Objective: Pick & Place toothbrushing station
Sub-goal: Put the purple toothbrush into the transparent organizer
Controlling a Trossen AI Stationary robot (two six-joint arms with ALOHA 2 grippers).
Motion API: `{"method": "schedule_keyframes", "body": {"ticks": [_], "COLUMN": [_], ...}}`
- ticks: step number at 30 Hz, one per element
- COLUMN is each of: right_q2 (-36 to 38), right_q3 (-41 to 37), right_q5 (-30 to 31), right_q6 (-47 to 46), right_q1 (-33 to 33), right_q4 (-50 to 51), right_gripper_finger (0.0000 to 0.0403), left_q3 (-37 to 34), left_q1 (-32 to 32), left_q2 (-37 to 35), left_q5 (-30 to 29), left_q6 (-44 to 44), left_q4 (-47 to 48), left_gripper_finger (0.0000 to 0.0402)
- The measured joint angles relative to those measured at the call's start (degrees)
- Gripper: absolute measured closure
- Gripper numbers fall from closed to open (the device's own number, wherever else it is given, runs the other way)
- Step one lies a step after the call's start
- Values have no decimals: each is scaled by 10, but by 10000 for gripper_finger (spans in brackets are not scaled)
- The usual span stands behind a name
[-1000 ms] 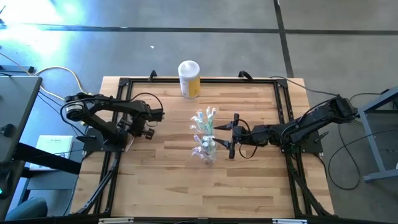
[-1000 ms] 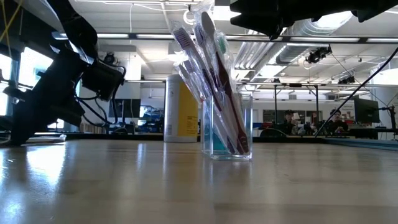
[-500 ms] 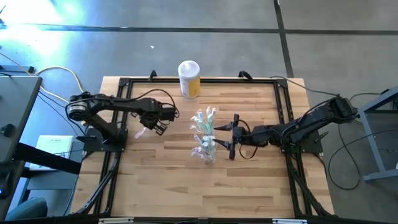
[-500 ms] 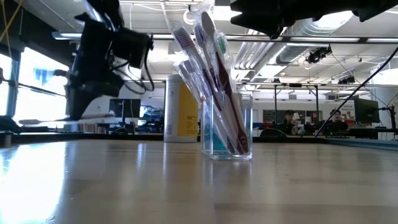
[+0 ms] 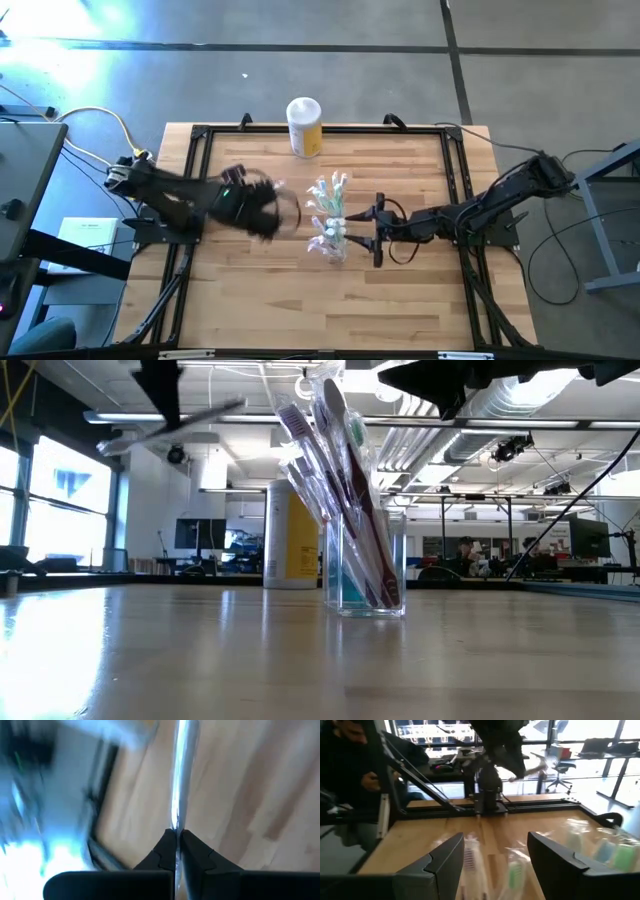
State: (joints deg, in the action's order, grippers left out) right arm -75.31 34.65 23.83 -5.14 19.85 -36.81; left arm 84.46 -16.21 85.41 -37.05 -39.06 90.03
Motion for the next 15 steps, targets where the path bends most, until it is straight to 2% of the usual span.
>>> {"method": "schedule_keyframes", "body": {"ticks": [4, 8, 11, 15], "right_q2": [0, 0, 0, 0], "right_q3": [0, 0, 0, 0], "right_q5": [-12, -84, -133, -169], "right_q6": [-31, -96, -145, -188], "right_q1": [16, 13, 5, -10], "right_q4": [-11, -20, -30, -29], "right_gripper_finger": [193, 193, 193, 193], "left_q3": [30, 33, 33, 33], "left_q1": [-117, -216, -278, -319], "left_q2": [0, 13, 36, 96], "left_q5": [-80, -178, -264, -355], "left_q6": [75, 145, 232, 413], "left_q4": [-4, -4, -14, -114], "left_gripper_finger": [401, 401, 401, 398]}}
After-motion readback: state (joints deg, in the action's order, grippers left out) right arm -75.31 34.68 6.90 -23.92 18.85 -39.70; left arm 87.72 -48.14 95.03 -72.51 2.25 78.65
